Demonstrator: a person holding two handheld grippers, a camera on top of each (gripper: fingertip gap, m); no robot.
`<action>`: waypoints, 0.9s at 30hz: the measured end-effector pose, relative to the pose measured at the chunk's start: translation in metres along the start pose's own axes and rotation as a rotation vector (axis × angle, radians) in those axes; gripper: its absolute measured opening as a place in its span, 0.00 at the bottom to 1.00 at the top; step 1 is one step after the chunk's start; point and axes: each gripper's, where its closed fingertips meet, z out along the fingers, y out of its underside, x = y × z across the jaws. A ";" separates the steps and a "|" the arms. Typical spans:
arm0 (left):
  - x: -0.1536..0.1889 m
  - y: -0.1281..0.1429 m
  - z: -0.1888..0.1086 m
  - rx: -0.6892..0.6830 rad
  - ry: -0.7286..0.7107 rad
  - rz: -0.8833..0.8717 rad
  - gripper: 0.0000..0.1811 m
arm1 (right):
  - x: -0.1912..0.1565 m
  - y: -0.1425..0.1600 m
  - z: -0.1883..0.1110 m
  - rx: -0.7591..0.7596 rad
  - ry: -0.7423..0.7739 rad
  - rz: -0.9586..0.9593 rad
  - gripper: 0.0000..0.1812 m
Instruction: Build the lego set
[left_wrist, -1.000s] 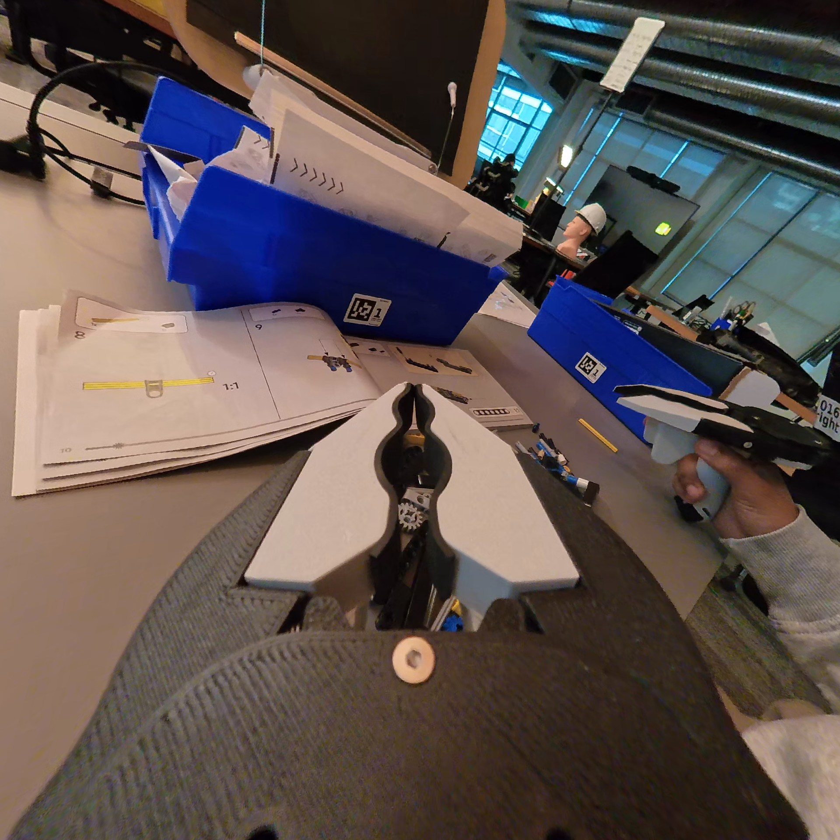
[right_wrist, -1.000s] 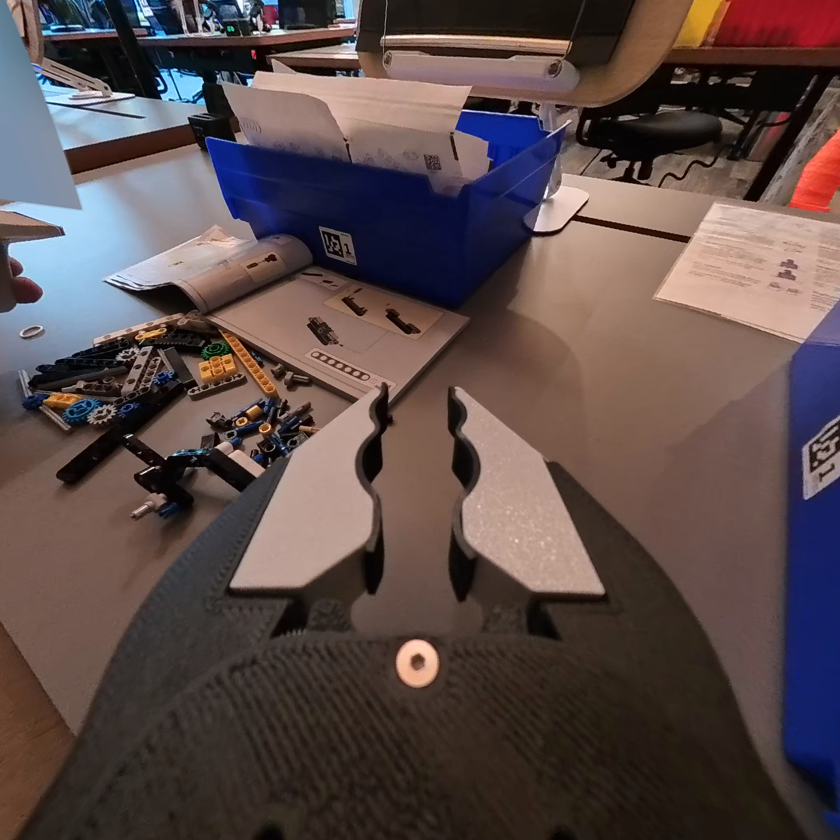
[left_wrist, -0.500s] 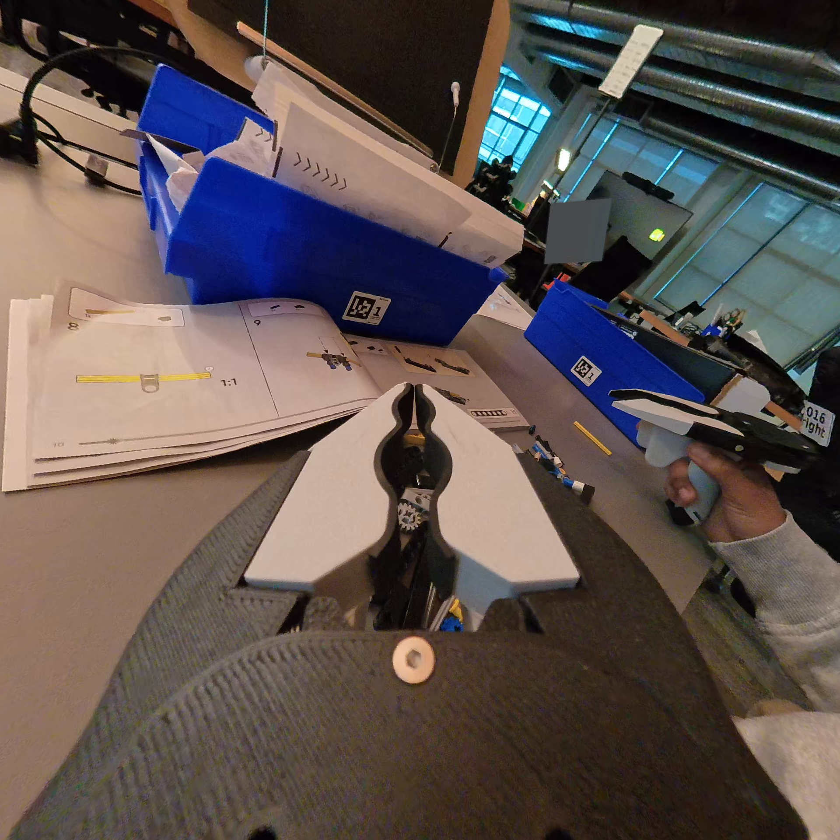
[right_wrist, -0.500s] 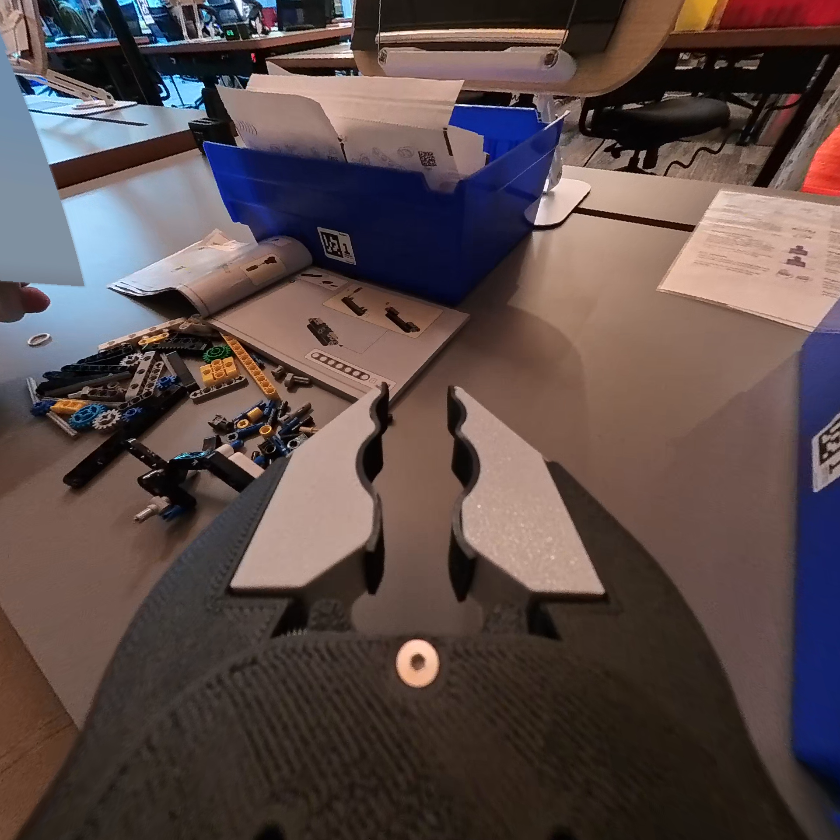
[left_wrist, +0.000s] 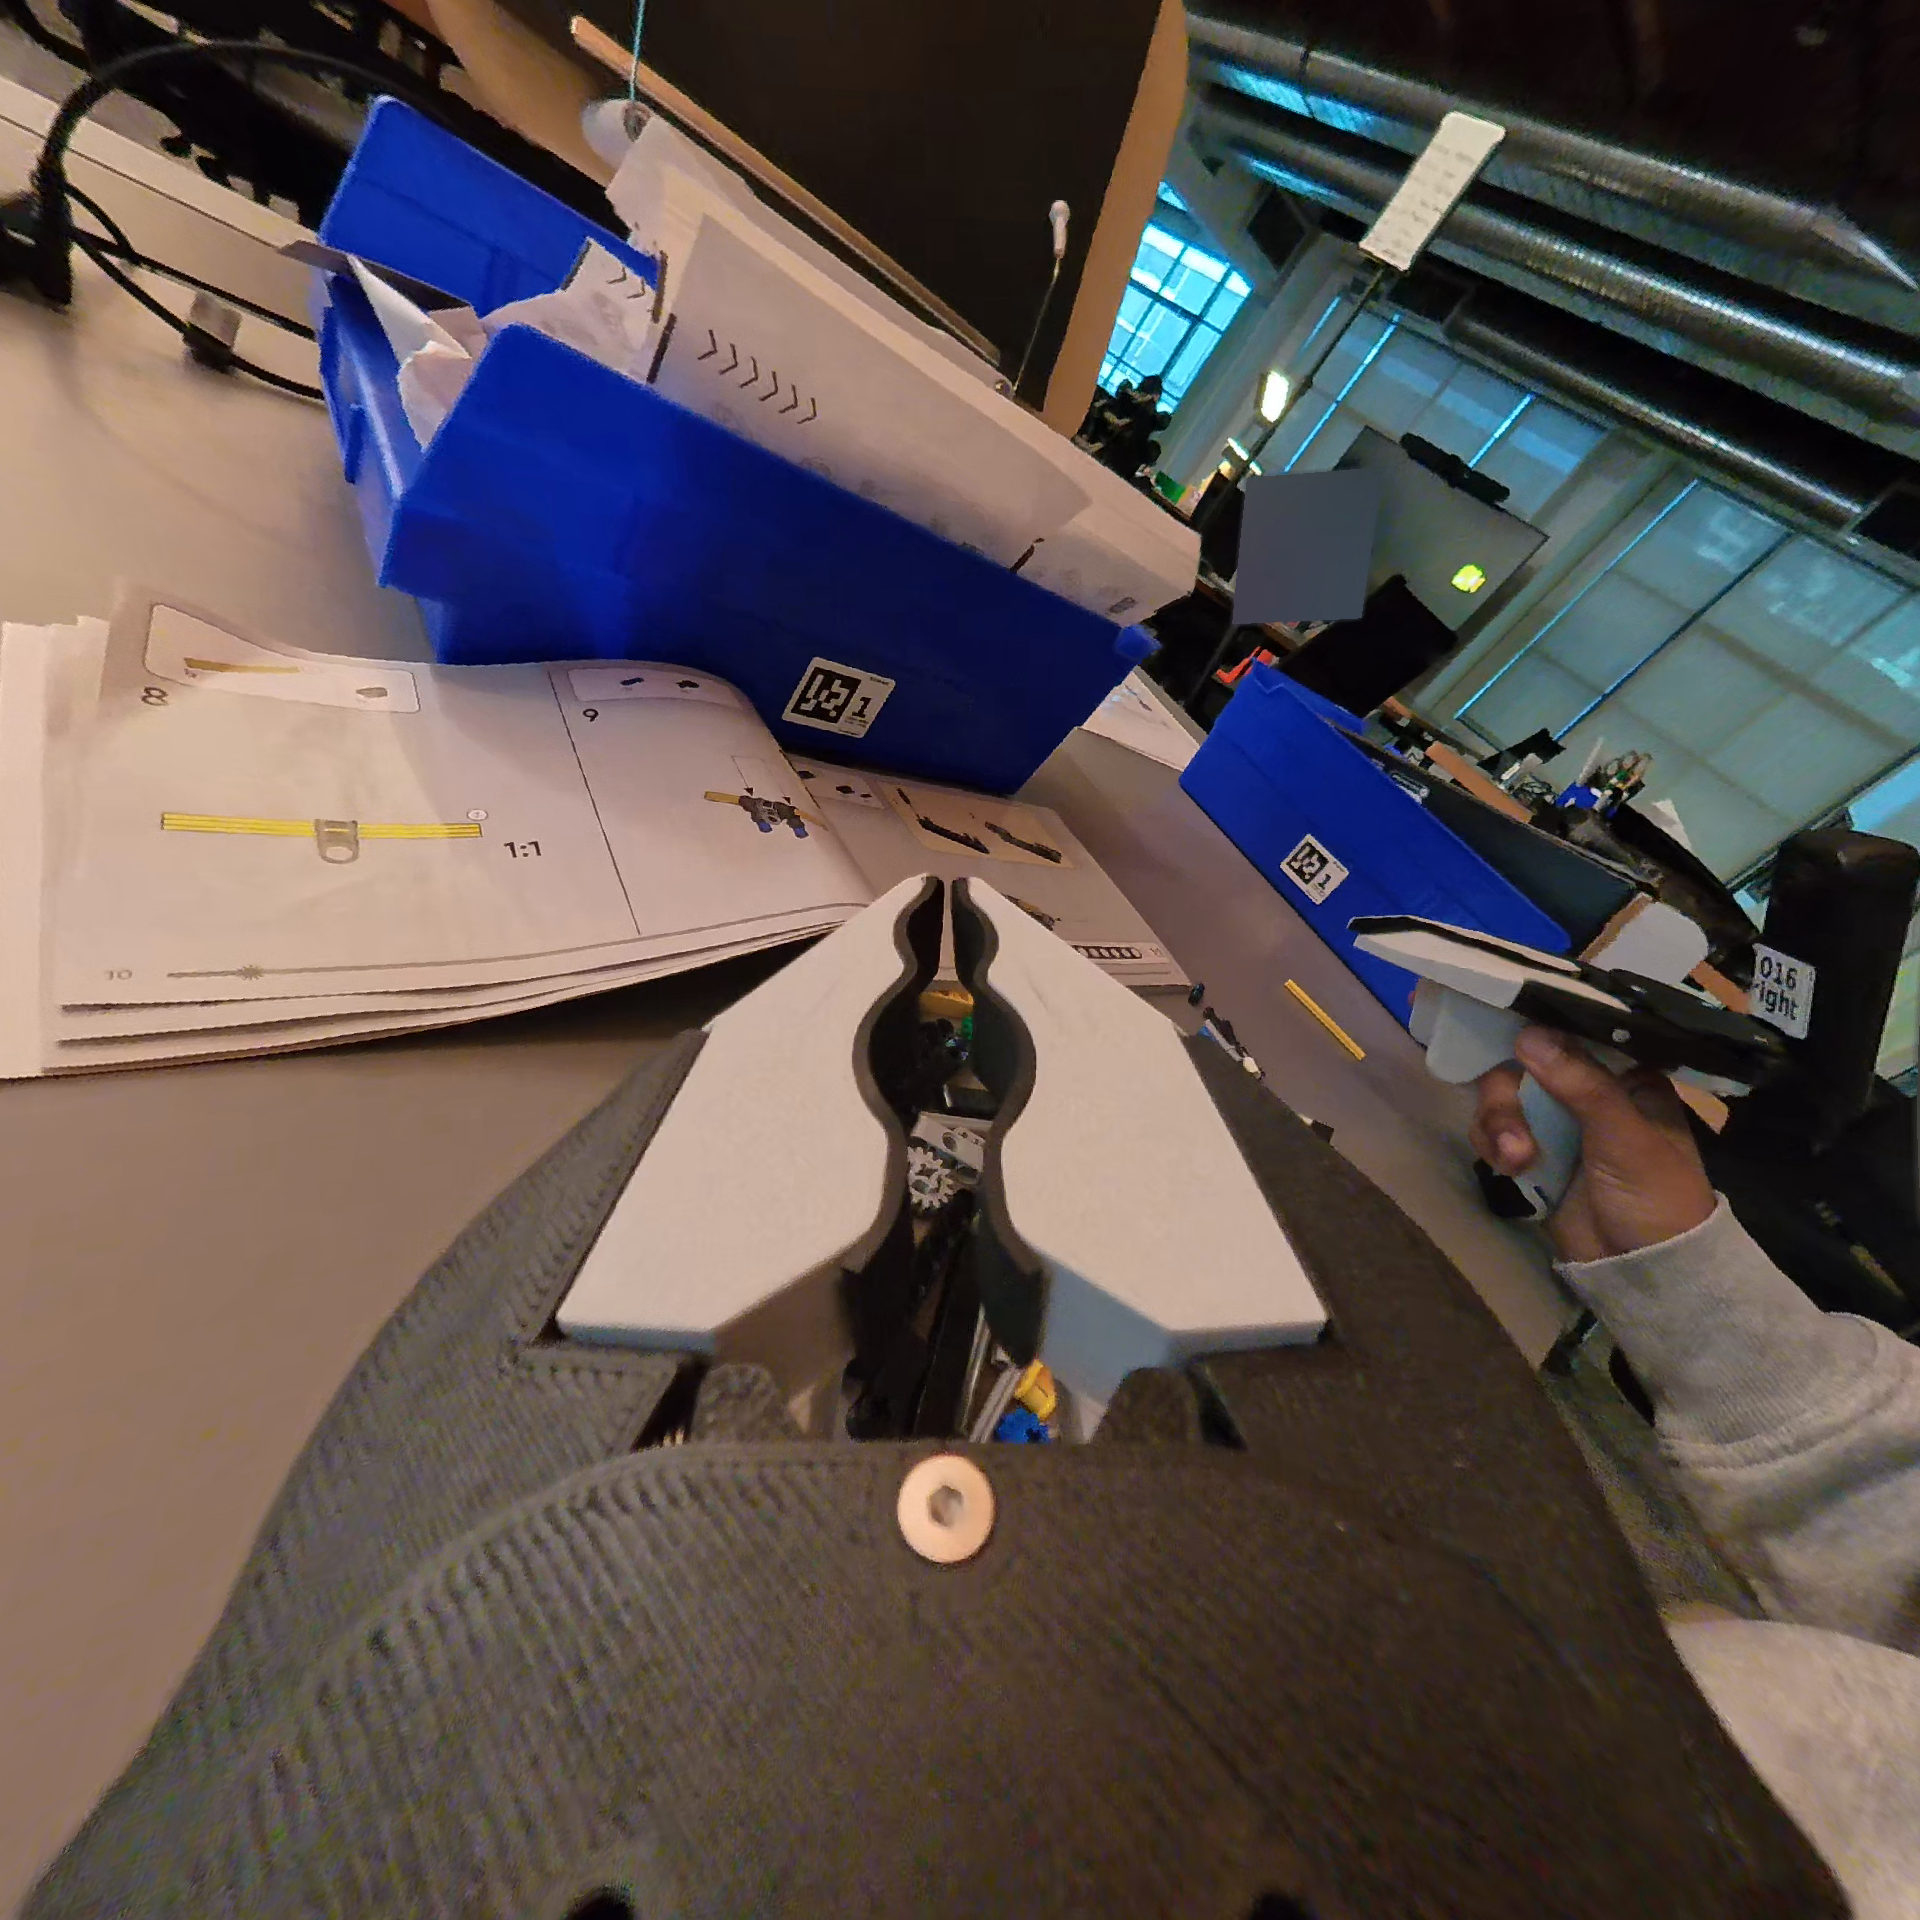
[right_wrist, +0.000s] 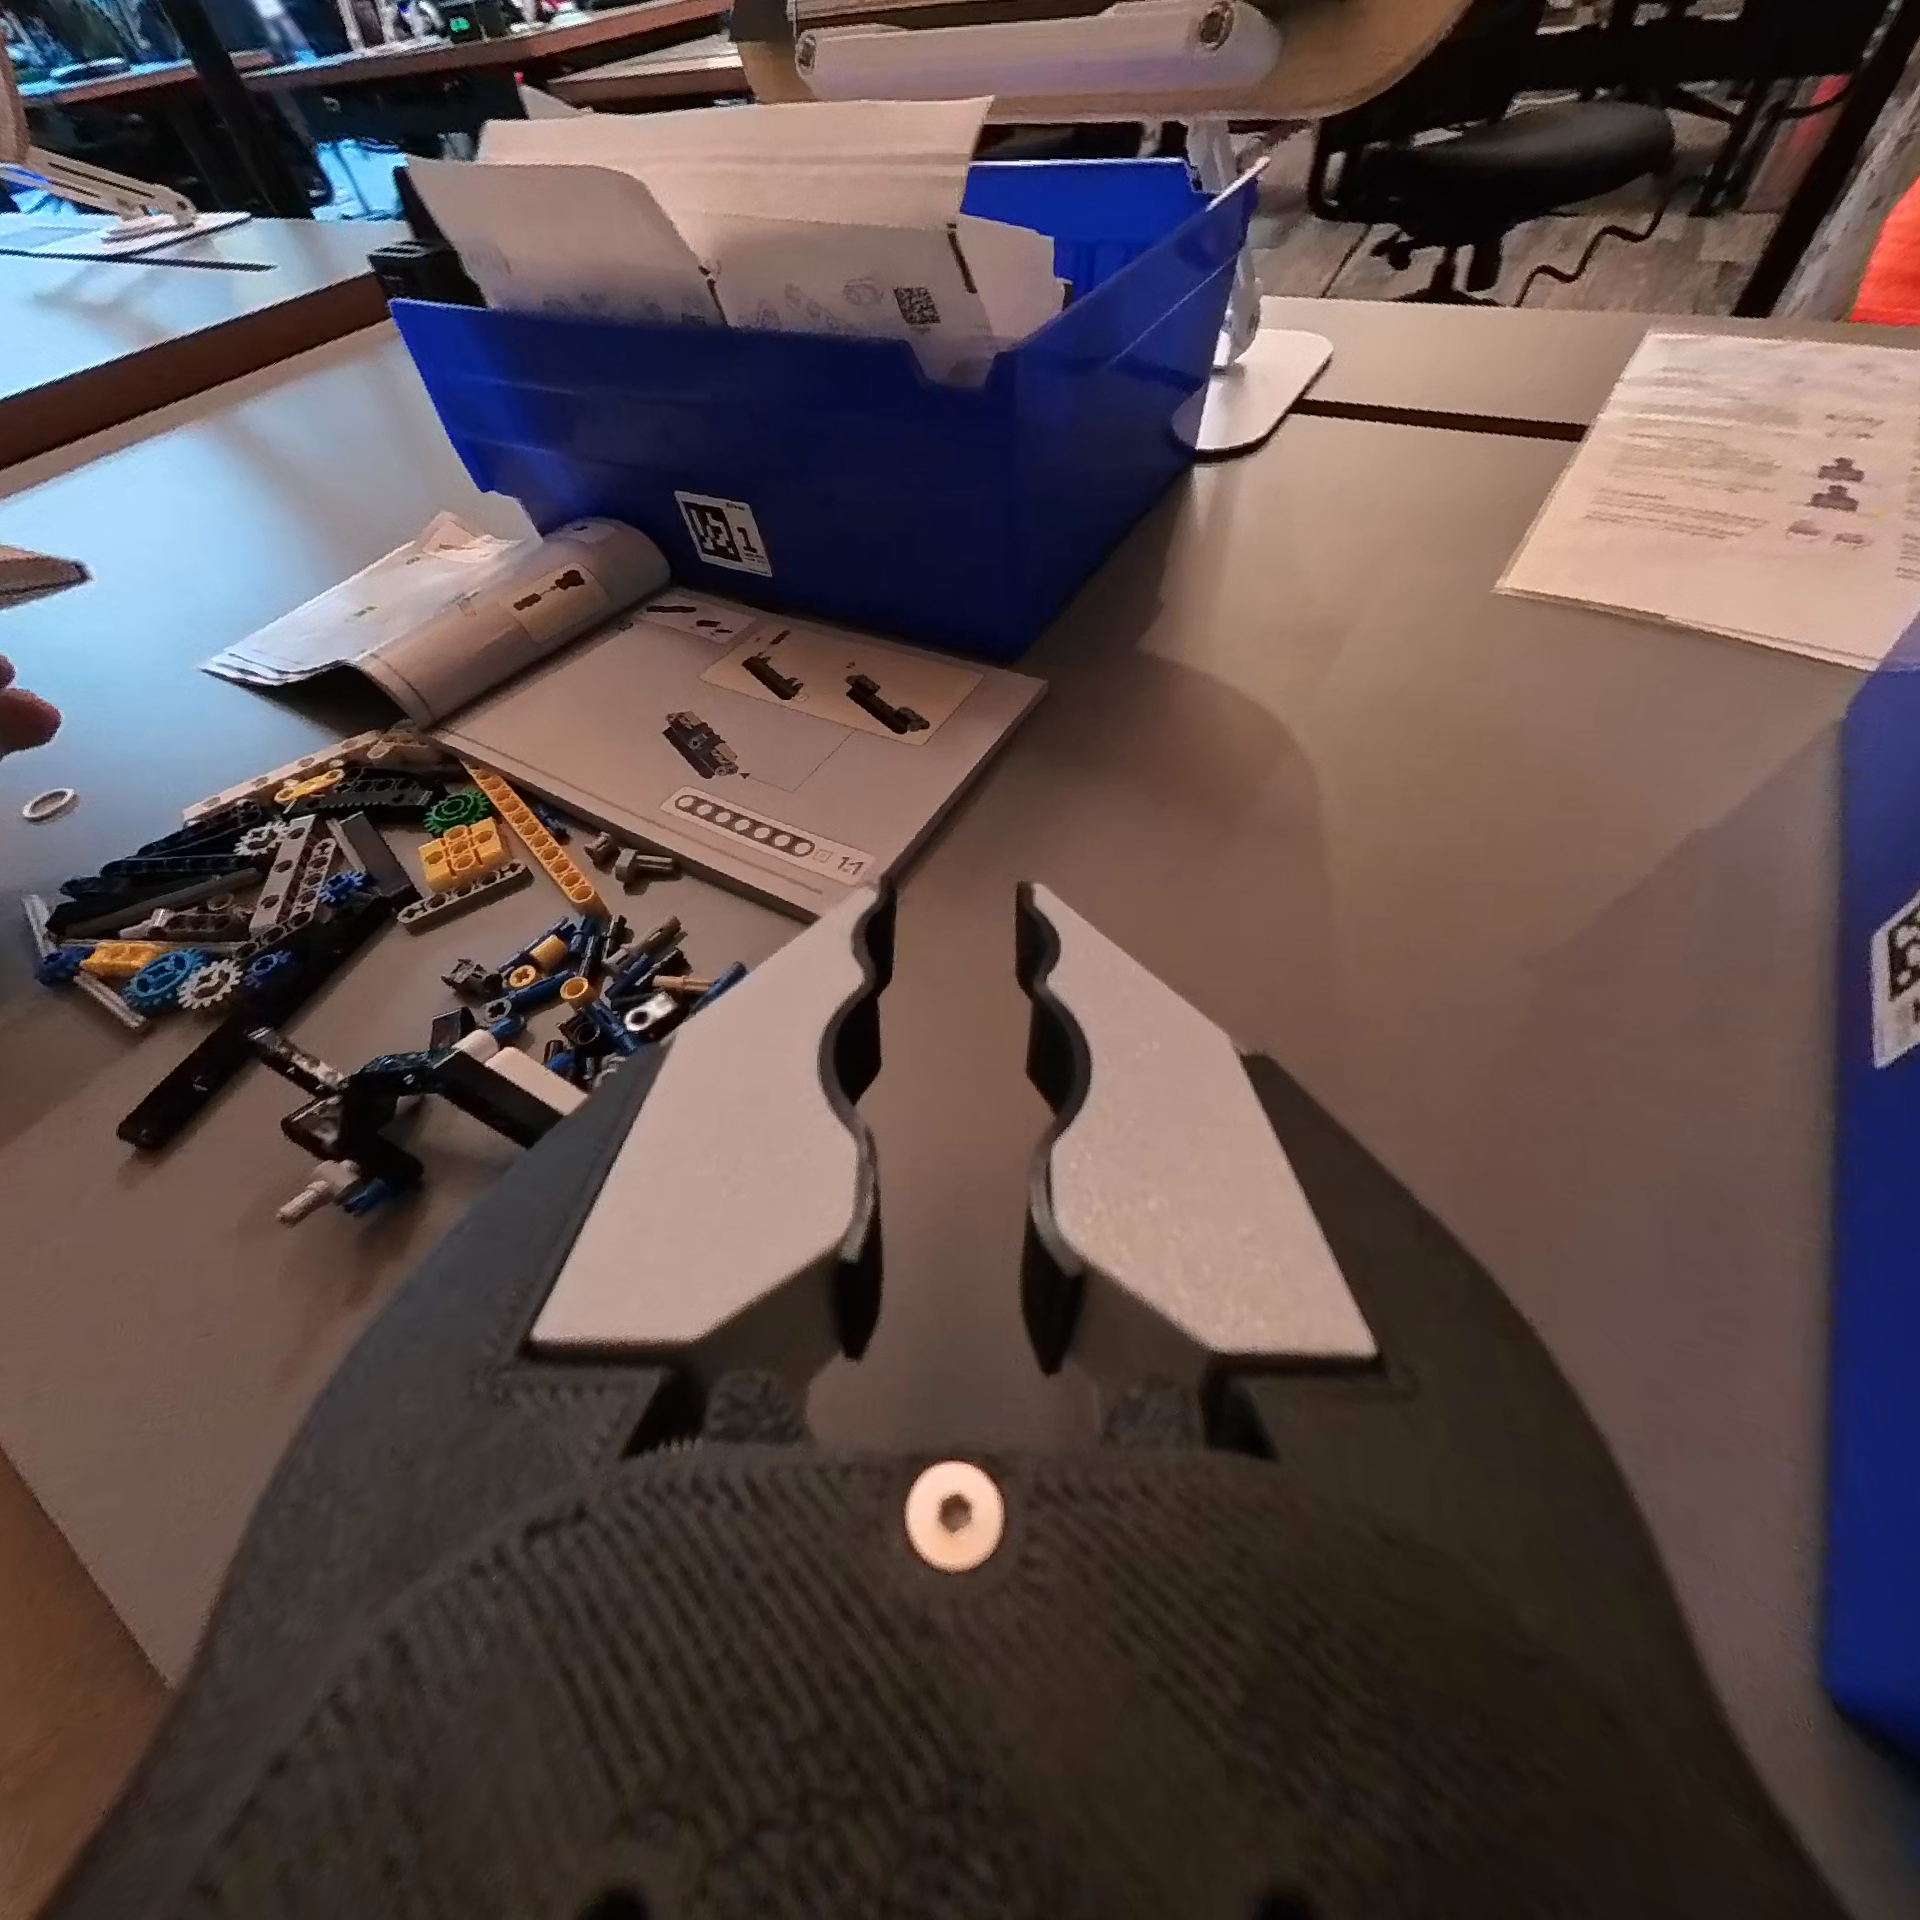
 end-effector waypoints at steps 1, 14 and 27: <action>0.000 0.000 0.000 -0.001 0.002 -0.001 0.00 | 0.004 0.000 0.000 -0.003 0.018 0.014 0.11; 0.001 0.009 0.008 -0.071 -0.022 0.043 0.01 | 0.034 0.008 0.004 -0.051 0.222 0.060 0.05; -0.005 0.008 0.010 -0.062 -0.040 -0.002 0.06 | 0.033 0.015 0.009 -0.109 0.229 0.031 0.00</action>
